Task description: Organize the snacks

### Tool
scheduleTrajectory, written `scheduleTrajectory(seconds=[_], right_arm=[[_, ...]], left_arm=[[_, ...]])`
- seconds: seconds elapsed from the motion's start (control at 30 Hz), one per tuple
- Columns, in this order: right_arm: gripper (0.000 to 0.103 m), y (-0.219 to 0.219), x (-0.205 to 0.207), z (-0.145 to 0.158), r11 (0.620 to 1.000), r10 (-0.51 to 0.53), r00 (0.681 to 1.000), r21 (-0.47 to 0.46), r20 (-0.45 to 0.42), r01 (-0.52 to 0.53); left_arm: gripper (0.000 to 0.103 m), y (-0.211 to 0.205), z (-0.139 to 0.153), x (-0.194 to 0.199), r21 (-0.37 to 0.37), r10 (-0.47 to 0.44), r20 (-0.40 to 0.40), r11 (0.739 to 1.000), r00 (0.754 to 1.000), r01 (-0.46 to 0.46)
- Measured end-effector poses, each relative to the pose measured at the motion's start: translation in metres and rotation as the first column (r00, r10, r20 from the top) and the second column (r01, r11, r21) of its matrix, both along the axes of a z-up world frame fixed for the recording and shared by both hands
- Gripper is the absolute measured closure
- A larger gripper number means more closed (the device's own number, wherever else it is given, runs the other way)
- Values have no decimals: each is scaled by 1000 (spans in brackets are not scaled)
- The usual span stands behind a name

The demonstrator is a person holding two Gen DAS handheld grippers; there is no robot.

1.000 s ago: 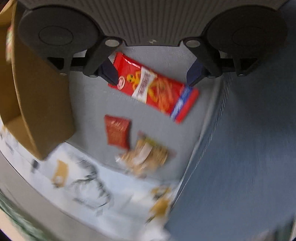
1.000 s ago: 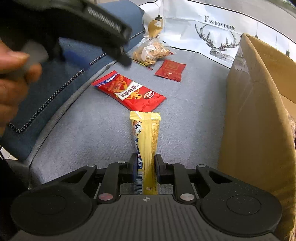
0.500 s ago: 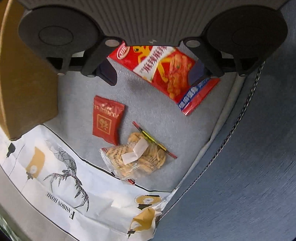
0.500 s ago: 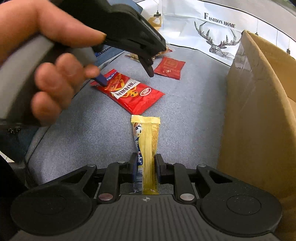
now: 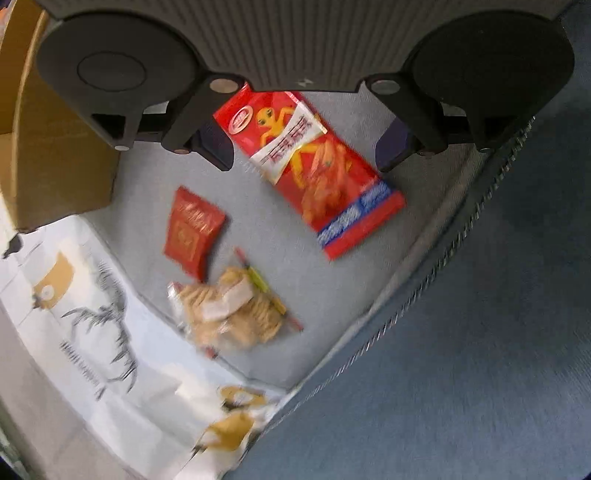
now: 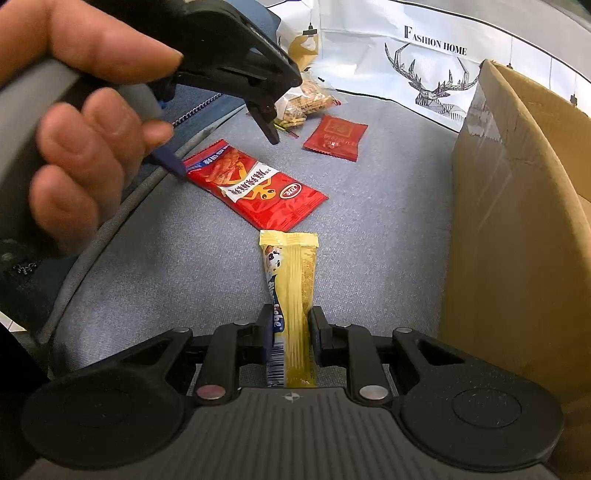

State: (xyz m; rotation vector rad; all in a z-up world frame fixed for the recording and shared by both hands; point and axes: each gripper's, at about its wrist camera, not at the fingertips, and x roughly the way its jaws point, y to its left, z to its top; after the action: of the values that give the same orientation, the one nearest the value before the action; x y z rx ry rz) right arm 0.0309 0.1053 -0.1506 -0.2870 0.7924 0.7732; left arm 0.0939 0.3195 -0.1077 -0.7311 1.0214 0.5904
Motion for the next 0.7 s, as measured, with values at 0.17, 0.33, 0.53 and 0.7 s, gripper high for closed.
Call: scheduleTrajectory(seconds=[0.17,0.33,0.53,0.7], right_arm=[[81,0,0,1,1000,-2,1000,1,0,2],[81,-1,2,1,1000,1,1000,7,-8,-1],[81,-1,2,1,1000,3,1000,6,-5,-3],[81,-1,1,1,1000,3,1000,10,-1,-3]], left_arm=[[15,-7,-3,21,78,-58,-31,995,998,60],[15,-25,-7,42,204,-168,-101,961,981,186],[45,-35,-7,43,300,-280,-159,900,947,317],[53,-23,-1,28,314,-283,-138,896,949,313]])
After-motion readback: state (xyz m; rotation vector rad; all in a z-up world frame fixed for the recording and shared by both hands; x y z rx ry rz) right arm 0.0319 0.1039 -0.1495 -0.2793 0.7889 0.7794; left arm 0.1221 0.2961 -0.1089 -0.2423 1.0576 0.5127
